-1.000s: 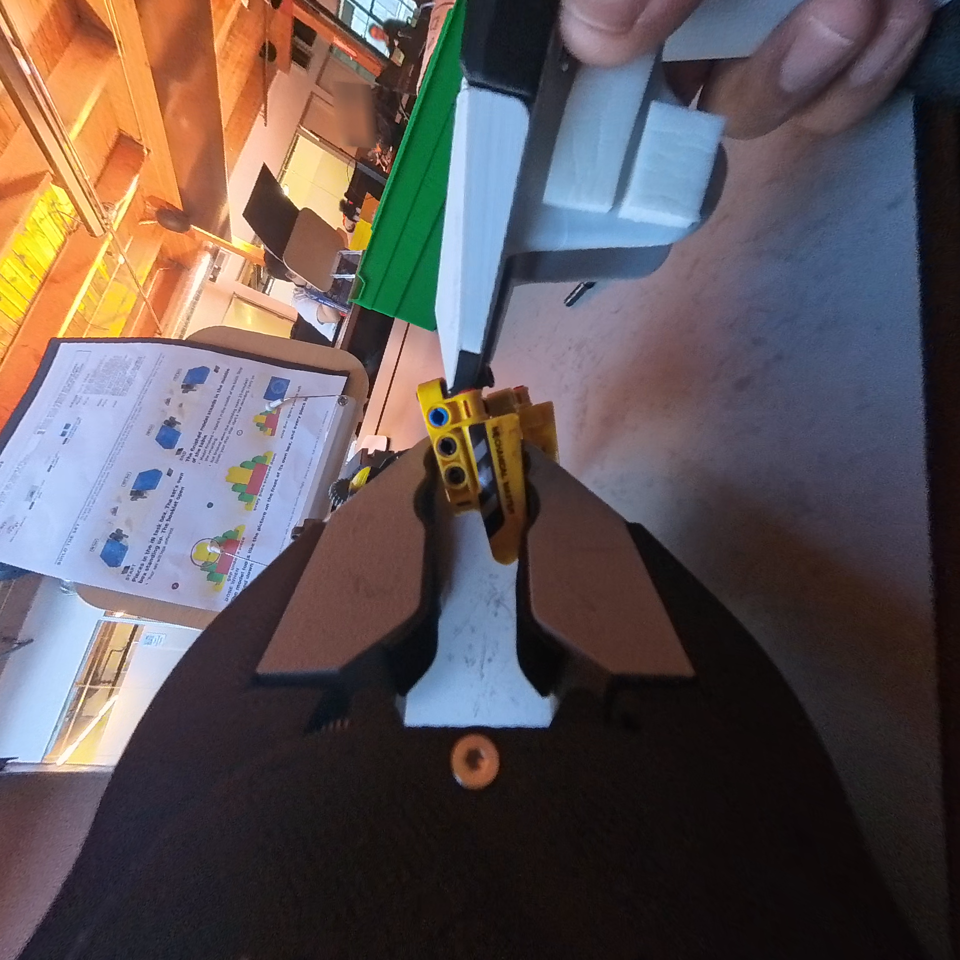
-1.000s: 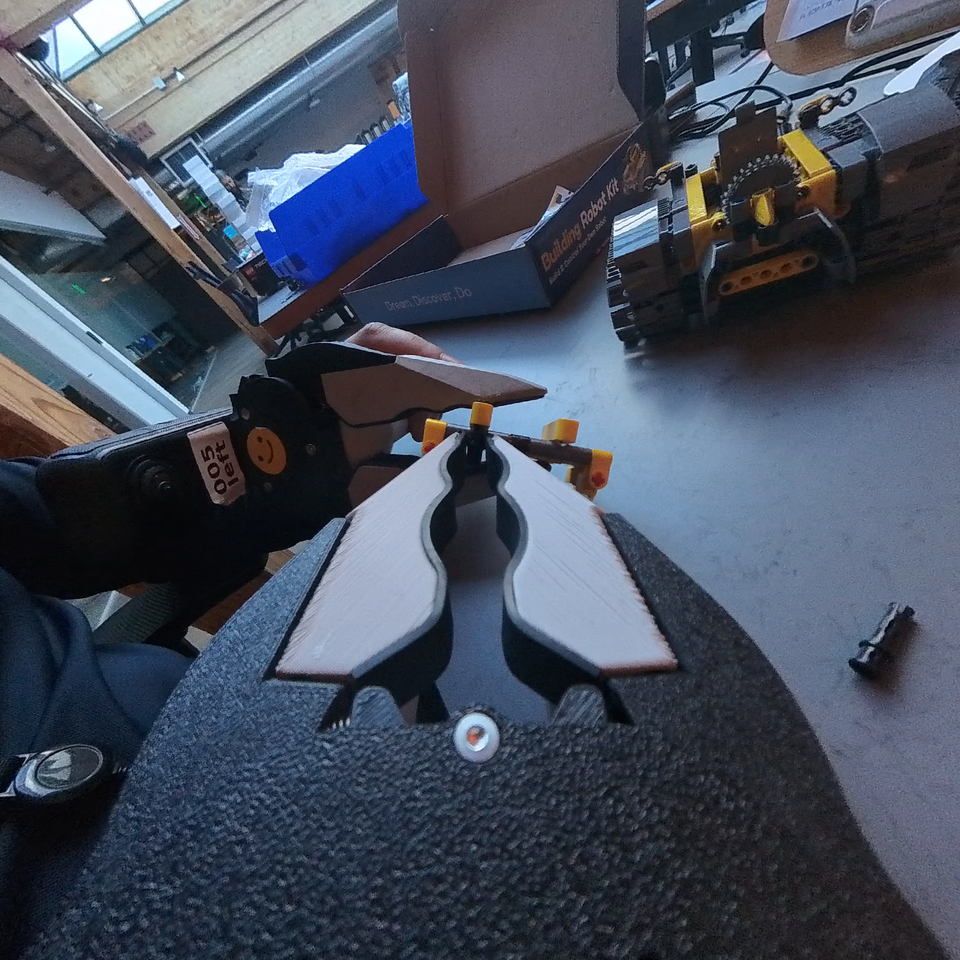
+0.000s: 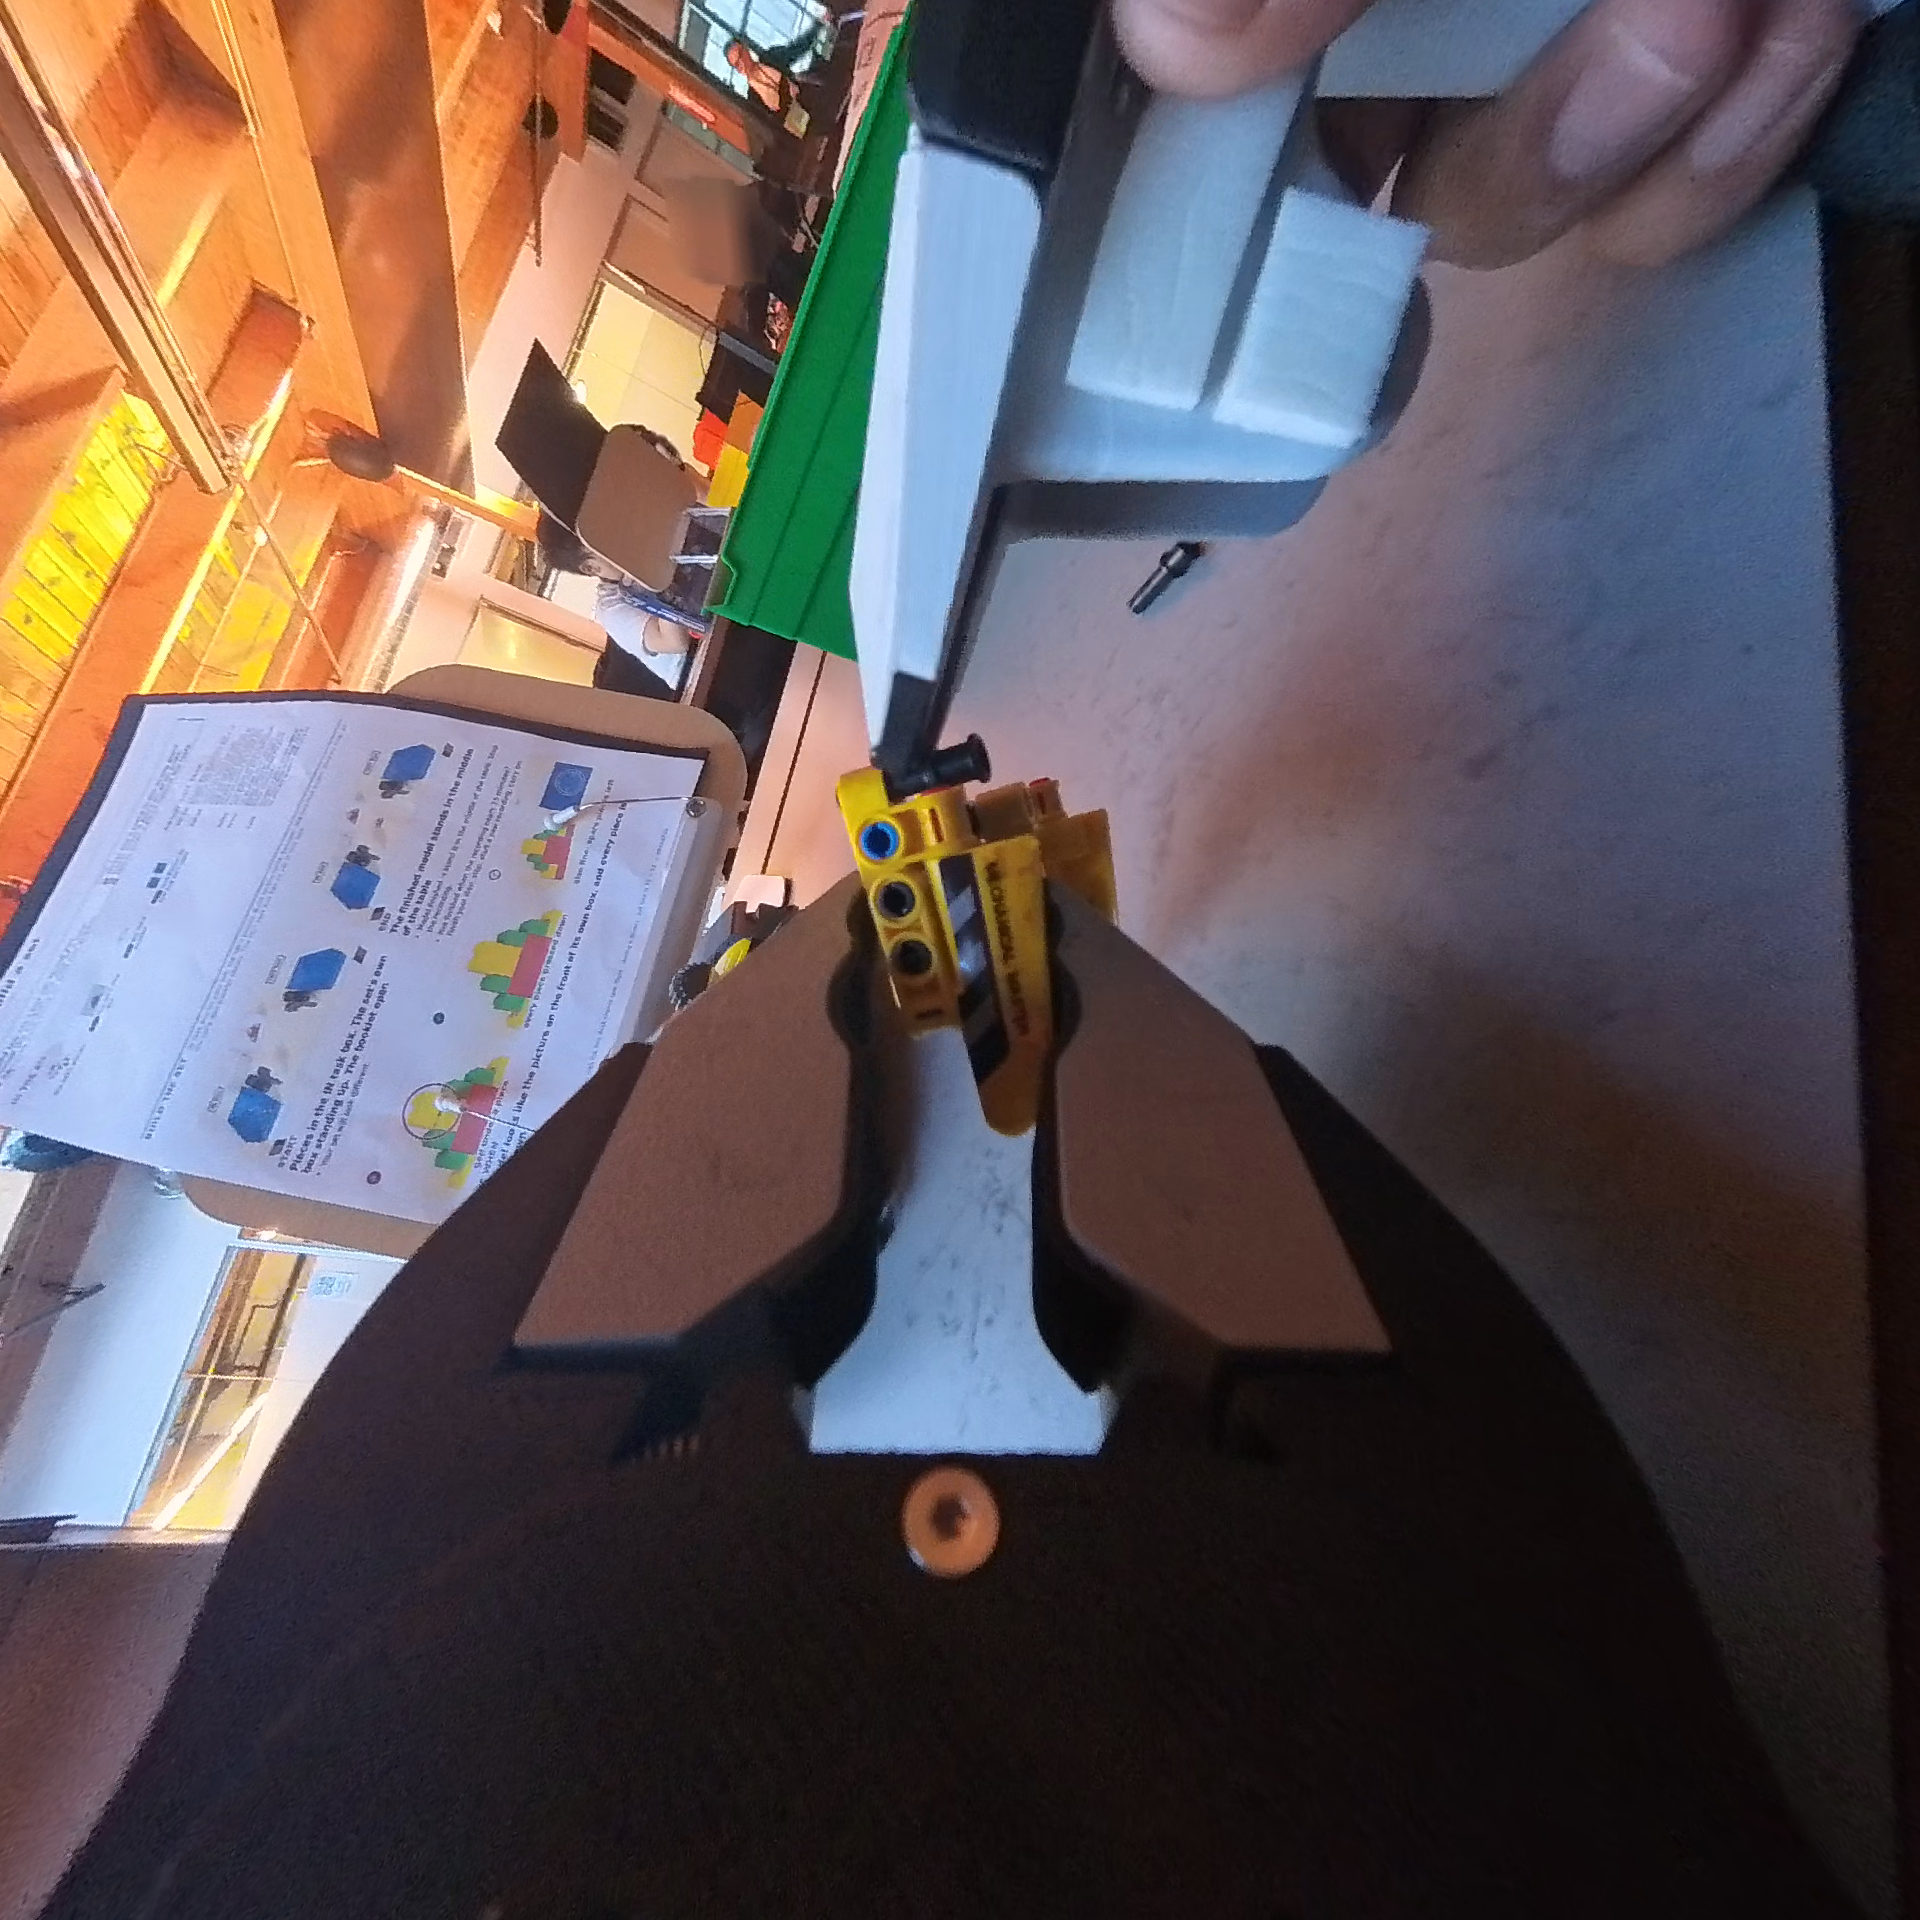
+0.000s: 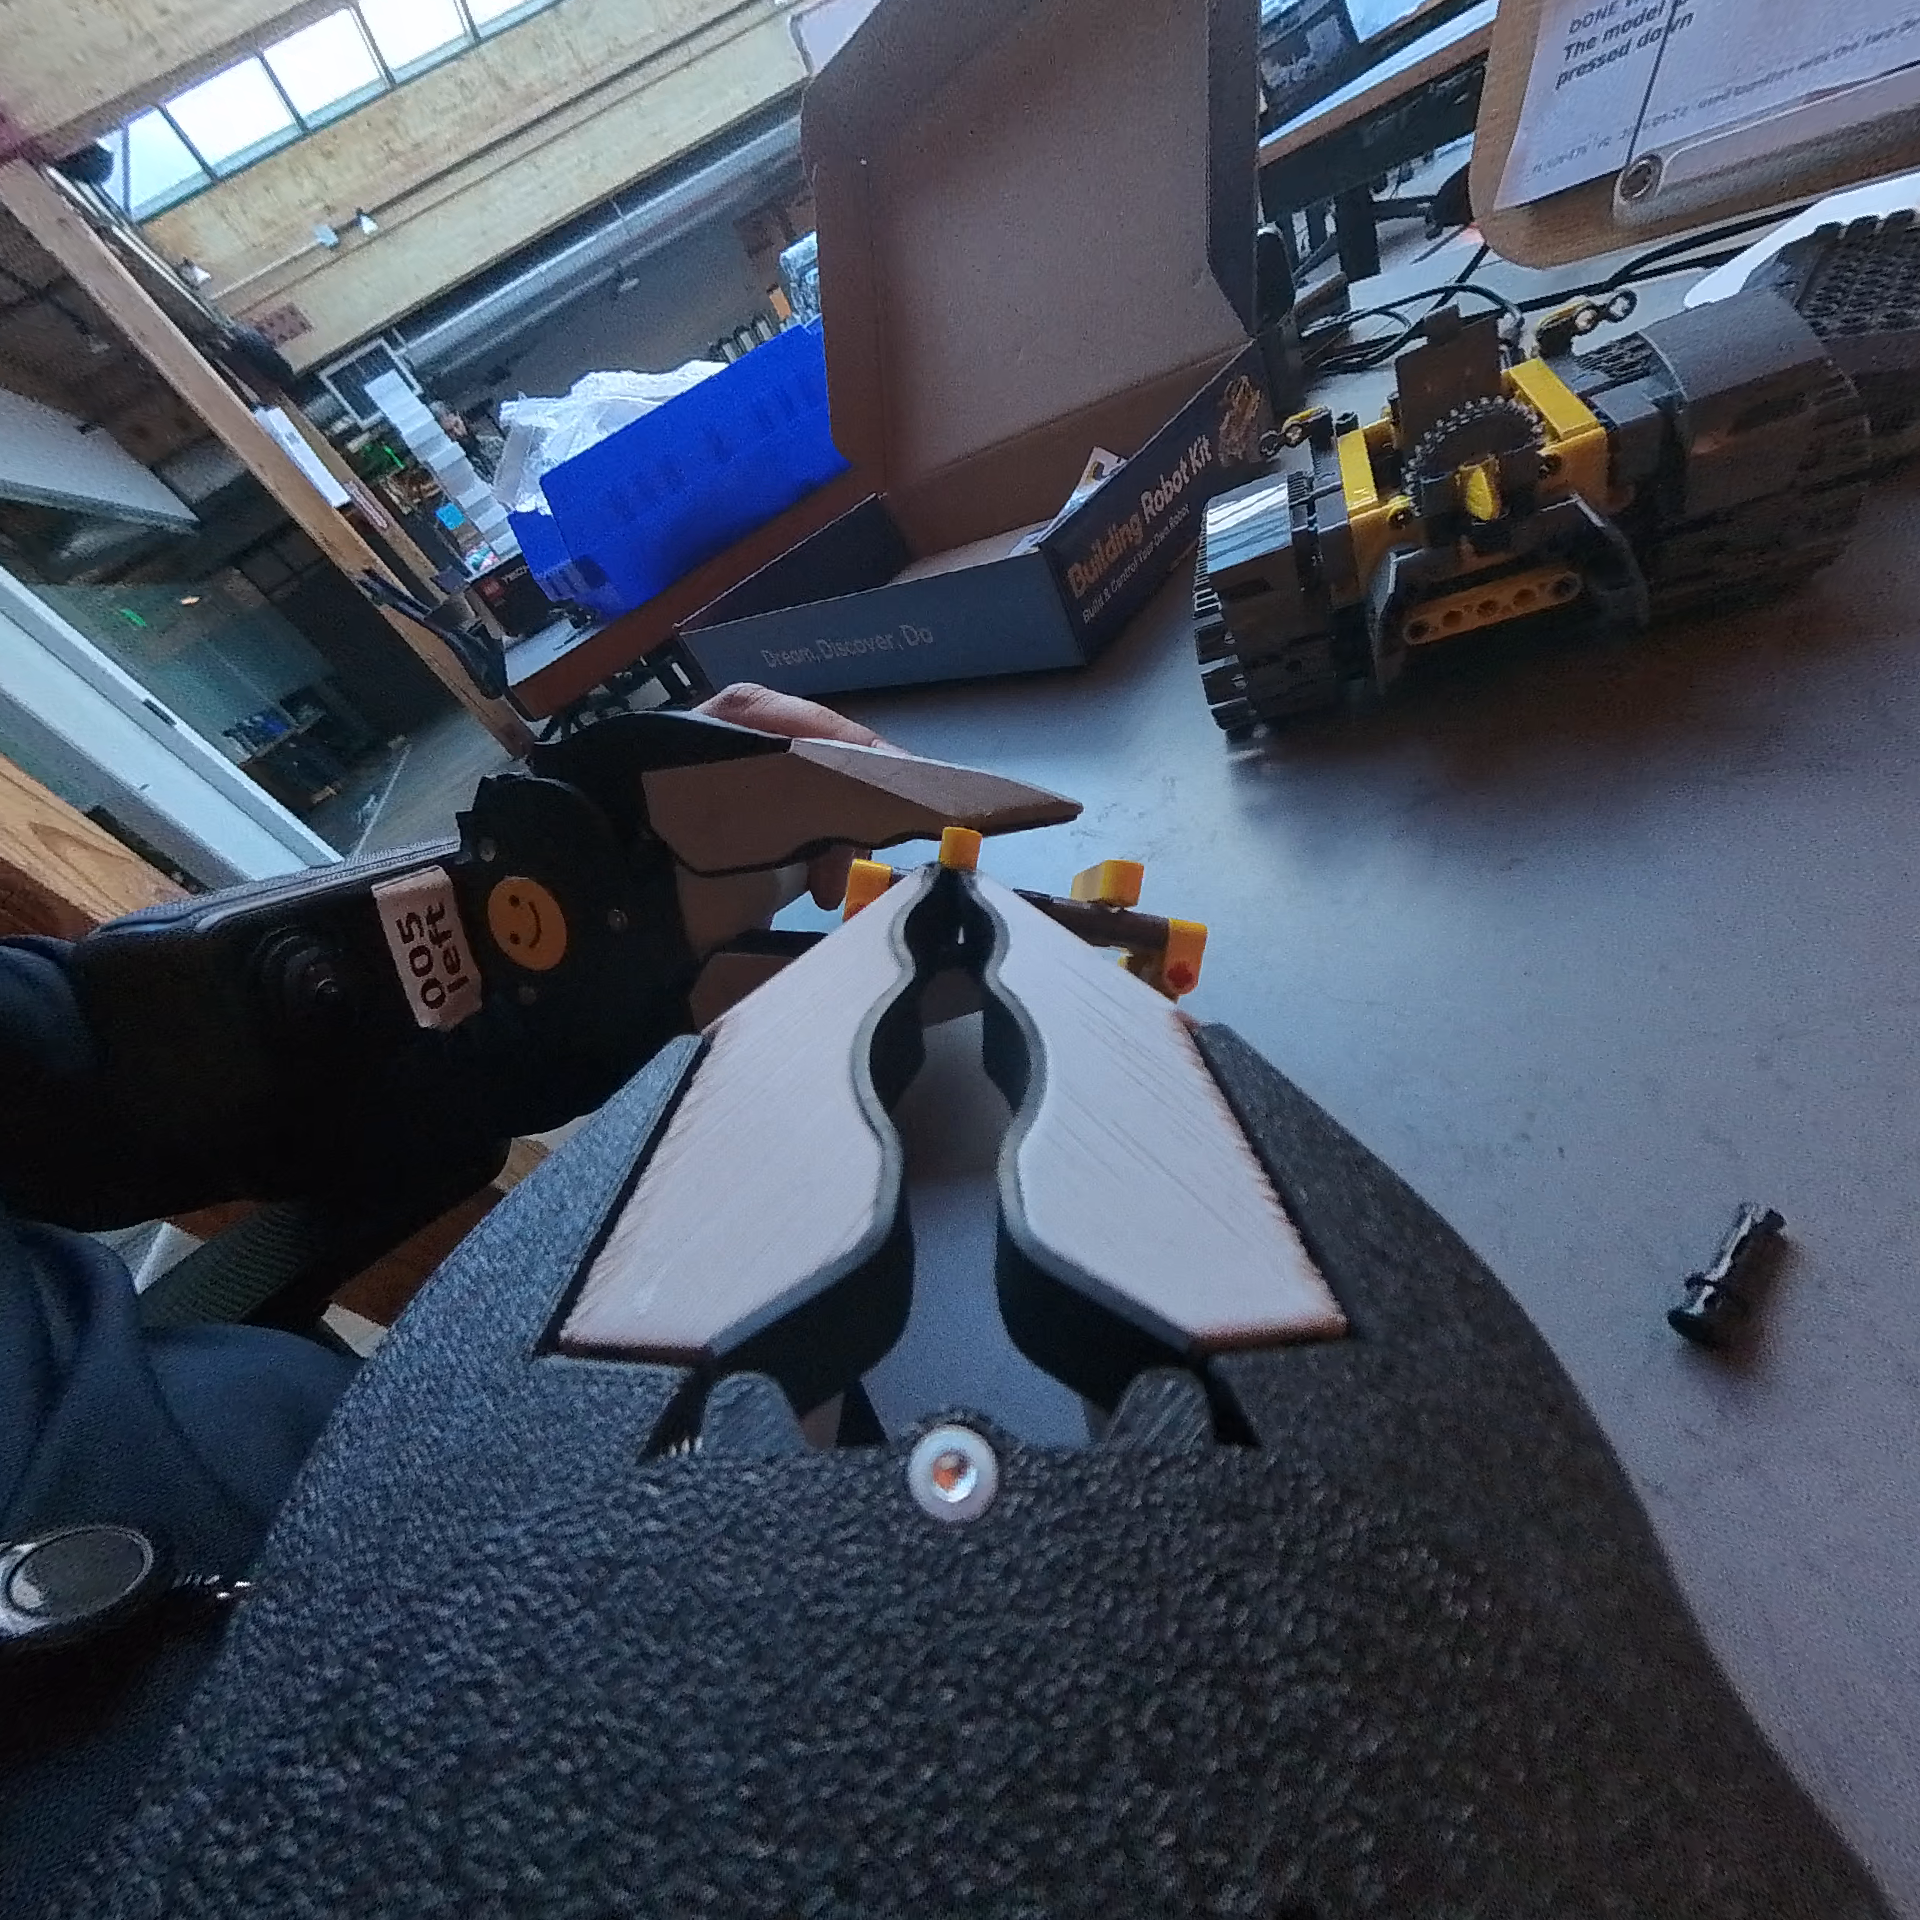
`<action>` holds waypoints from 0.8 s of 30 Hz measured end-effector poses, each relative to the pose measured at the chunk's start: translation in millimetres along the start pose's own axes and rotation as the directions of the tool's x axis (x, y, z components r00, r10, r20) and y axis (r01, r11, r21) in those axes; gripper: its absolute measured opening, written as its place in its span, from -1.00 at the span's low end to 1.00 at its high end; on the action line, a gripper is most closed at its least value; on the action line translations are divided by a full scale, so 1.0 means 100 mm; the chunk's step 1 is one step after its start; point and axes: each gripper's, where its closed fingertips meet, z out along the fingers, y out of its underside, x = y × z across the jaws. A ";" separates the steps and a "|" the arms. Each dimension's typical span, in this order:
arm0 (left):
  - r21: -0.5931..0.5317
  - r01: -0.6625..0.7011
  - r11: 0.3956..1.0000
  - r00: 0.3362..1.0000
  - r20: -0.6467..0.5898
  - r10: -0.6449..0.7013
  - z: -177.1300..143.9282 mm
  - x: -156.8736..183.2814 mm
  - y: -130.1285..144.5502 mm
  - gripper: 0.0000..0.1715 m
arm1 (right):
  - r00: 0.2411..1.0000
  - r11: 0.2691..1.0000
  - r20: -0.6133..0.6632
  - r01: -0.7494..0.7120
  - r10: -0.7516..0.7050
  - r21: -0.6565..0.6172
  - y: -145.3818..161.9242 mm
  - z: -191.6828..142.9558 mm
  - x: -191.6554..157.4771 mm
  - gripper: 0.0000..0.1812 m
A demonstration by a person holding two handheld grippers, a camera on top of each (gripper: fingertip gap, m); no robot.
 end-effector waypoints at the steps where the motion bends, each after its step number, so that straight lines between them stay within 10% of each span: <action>1: -0.003 0.000 1.000 1.000 0.000 0.000 0.00 0.00 0.01 -0.69 | 1.000 1.000 0.000 -0.002 0.002 -0.002 0.00 0.00 0.00 -0.99; 24: -0.001 -0.002 1.000 1.000 -0.011 0.002 -0.03 0.05 0.03 -0.69 | 1.000 0.999 0.000 -0.023 0.023 -0.030 0.04 0.04 0.01 -0.95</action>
